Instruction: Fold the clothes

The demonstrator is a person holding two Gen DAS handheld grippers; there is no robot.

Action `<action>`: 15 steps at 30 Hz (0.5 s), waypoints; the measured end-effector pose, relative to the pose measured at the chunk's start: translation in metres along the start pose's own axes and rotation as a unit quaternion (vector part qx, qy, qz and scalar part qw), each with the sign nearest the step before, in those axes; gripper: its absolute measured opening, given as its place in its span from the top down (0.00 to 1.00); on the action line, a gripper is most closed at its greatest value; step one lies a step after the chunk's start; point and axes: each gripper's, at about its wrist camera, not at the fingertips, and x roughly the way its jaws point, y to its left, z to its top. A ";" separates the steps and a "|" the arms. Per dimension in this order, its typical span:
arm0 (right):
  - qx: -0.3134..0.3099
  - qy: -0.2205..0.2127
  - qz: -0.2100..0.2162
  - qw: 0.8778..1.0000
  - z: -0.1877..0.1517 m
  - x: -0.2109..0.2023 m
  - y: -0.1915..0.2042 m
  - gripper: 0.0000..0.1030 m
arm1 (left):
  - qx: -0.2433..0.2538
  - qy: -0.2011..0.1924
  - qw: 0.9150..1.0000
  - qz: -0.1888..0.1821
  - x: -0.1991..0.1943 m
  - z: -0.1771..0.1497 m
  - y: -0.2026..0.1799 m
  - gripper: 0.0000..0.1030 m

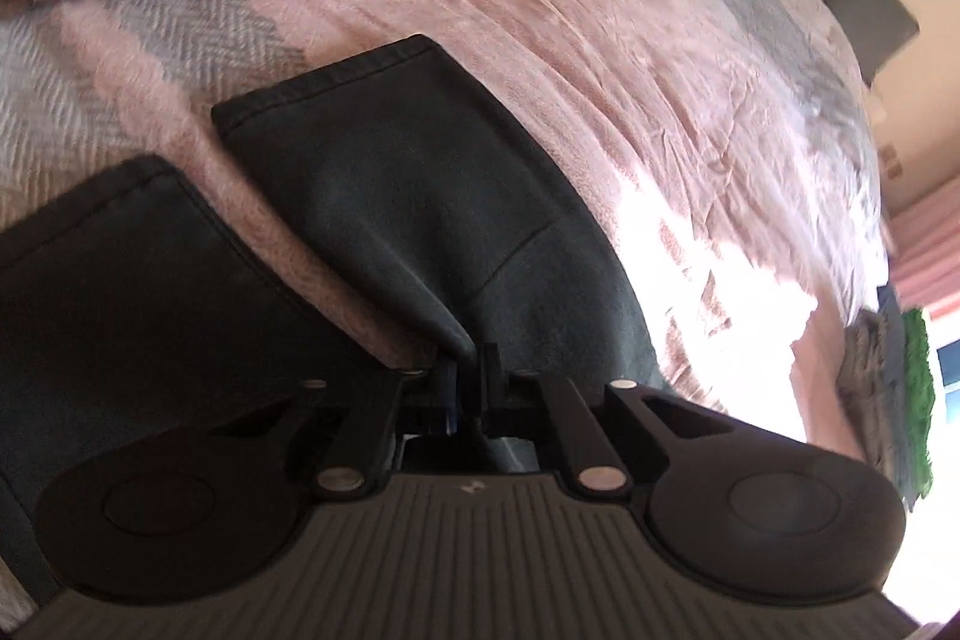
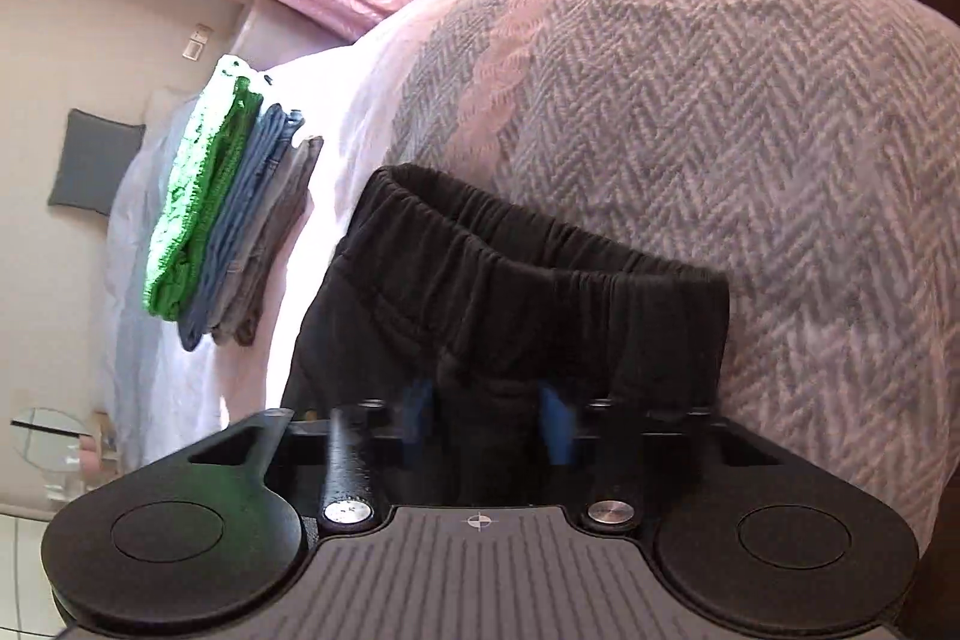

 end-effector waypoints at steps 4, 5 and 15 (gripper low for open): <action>-0.080 -0.009 -0.013 0.997 0.005 -0.017 0.026 0.78 | 0.056 -0.037 0.998 -0.018 -0.036 0.001 -0.018 0.97; -0.095 -0.012 -0.008 0.995 0.006 -0.026 0.032 0.78 | 0.066 -0.051 0.996 -0.028 -0.052 0.001 -0.022 0.97; -0.065 0.017 -0.033 0.997 -0.005 -0.057 -0.018 0.79 | 0.110 -0.021 0.992 0.049 -0.093 -0.084 0.032 0.95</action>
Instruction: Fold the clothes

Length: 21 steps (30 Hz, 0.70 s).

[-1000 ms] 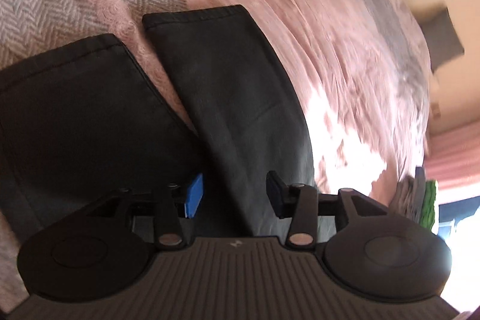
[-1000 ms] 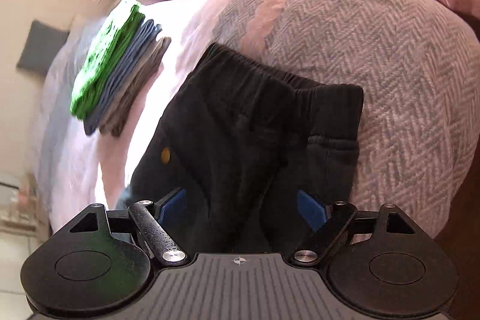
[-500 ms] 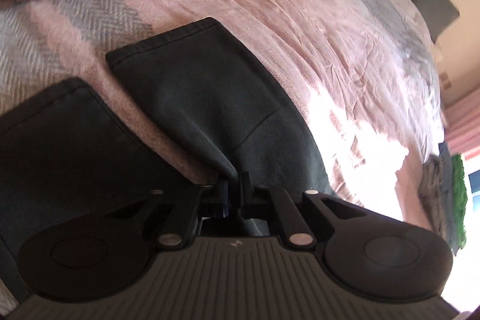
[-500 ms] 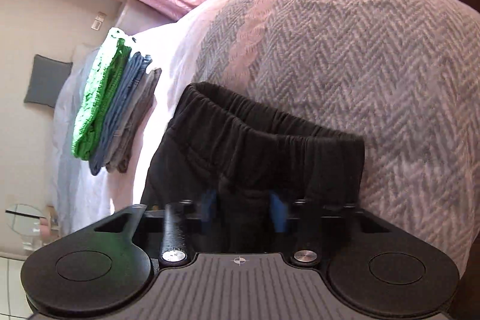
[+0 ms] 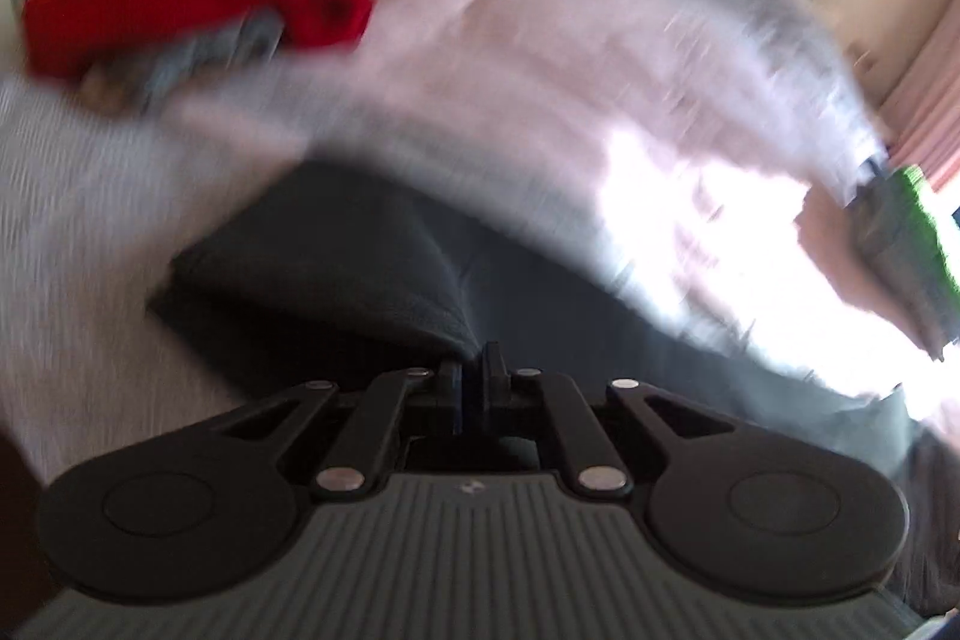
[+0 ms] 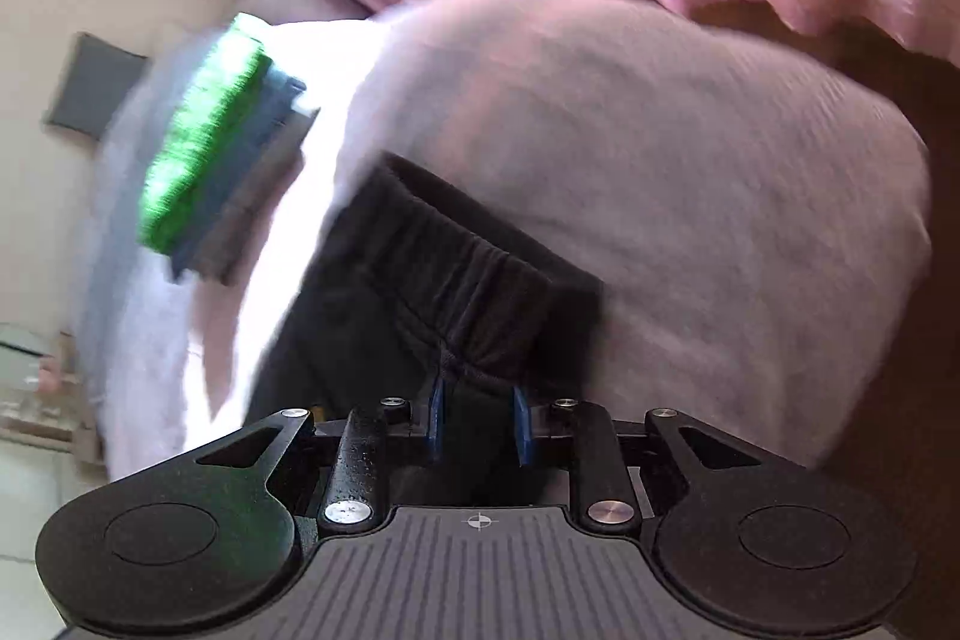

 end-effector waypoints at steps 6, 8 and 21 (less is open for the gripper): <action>-0.024 -0.007 0.000 1.000 -0.002 -0.006 0.005 0.79 | -0.020 -0.015 1.000 -0.007 0.003 -0.005 0.006 0.96; -0.031 -0.011 0.013 0.999 0.000 -0.011 0.008 0.79 | -0.013 -0.017 1.000 -0.011 -0.001 -0.003 0.005 0.96; -0.035 -0.047 0.017 0.998 -0.001 -0.021 0.008 0.79 | -0.014 -0.023 1.000 -0.012 -0.002 -0.008 0.005 0.95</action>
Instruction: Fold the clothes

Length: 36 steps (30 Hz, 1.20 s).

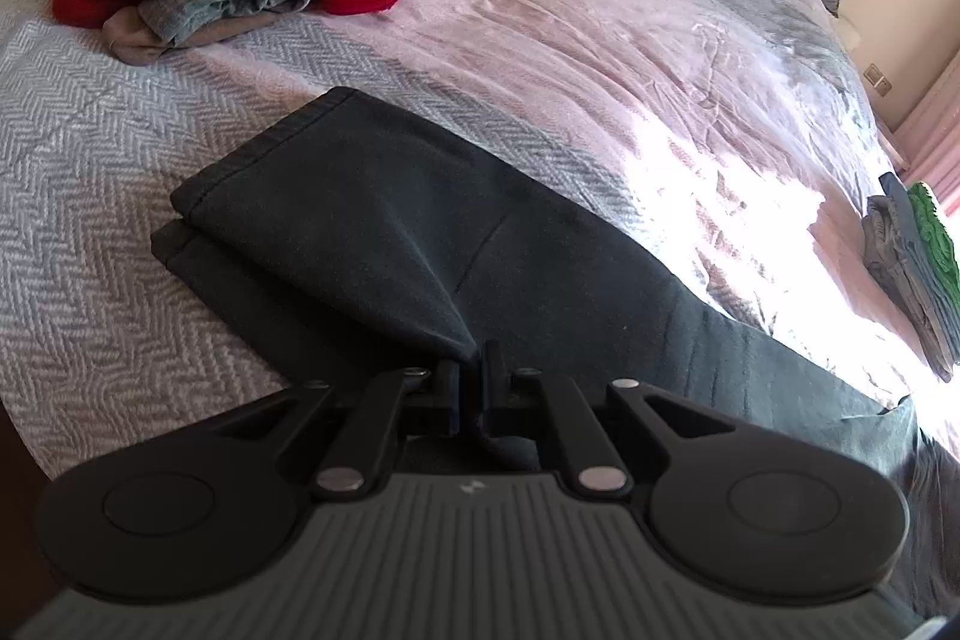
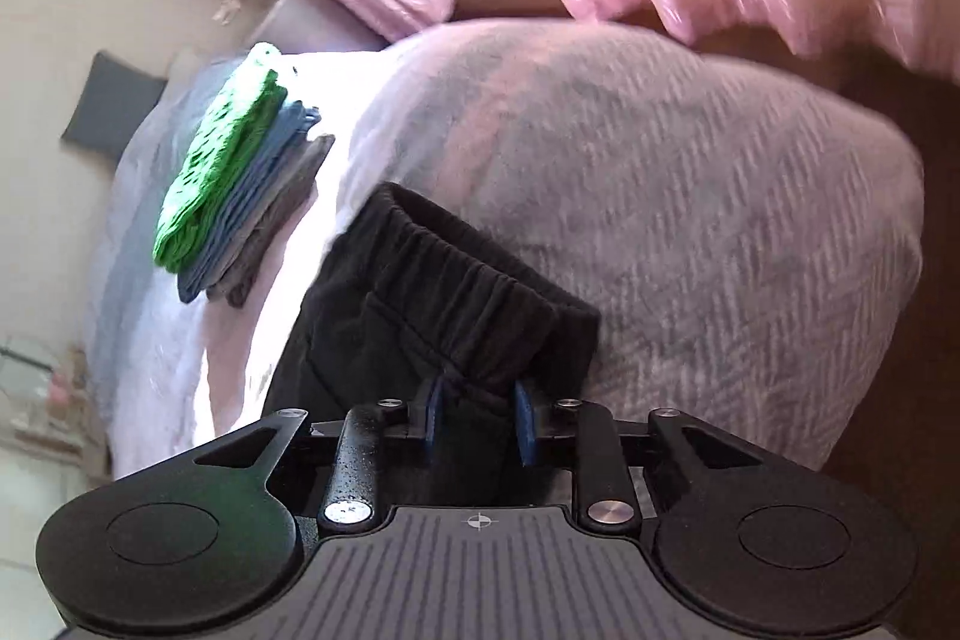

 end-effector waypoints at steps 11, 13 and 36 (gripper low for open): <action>-0.010 0.015 -0.044 0.999 -0.006 0.015 -0.010 0.79 | -0.057 -0.018 0.998 -0.021 -0.007 -0.006 0.017 0.83; -0.013 0.023 -0.048 0.998 -0.005 0.018 -0.010 0.79 | -0.093 -0.033 0.995 -0.026 -0.009 -0.003 0.028 0.76; -0.013 0.033 -0.074 0.997 0.003 0.024 -0.004 0.80 | -0.011 -0.072 0.997 0.003 -0.009 -0.003 0.055 0.93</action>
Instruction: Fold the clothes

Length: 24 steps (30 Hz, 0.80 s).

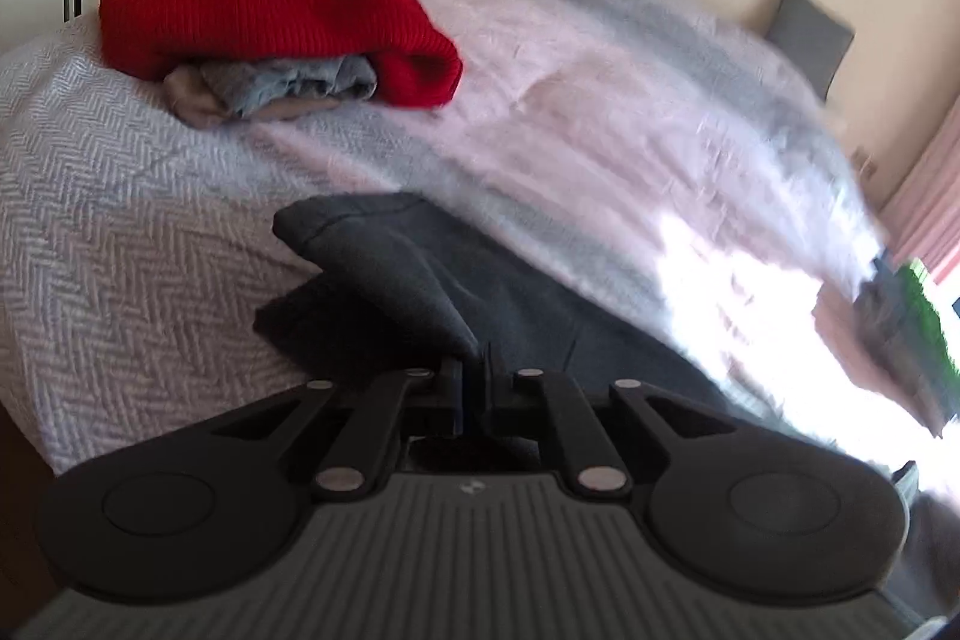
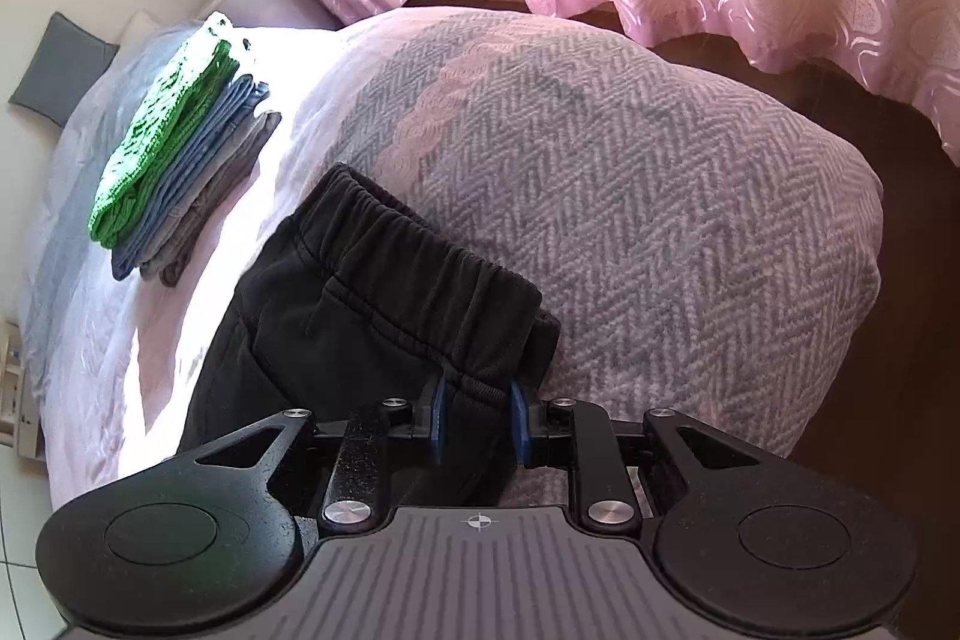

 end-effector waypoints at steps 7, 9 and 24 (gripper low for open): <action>-0.113 -0.036 -0.078 0.990 -0.014 -0.020 0.022 0.31 | 0.074 0.011 0.995 0.069 -0.014 -0.005 -0.036 0.74; -0.188 -0.079 -0.100 0.974 -0.030 -0.036 0.041 0.32 | 0.095 0.005 0.991 0.091 -0.031 -0.009 -0.051 0.77; -0.534 -0.026 -0.043 0.844 -0.154 0.011 0.071 0.32 | 0.326 0.076 0.942 -0.022 -0.003 -0.093 -0.172 0.77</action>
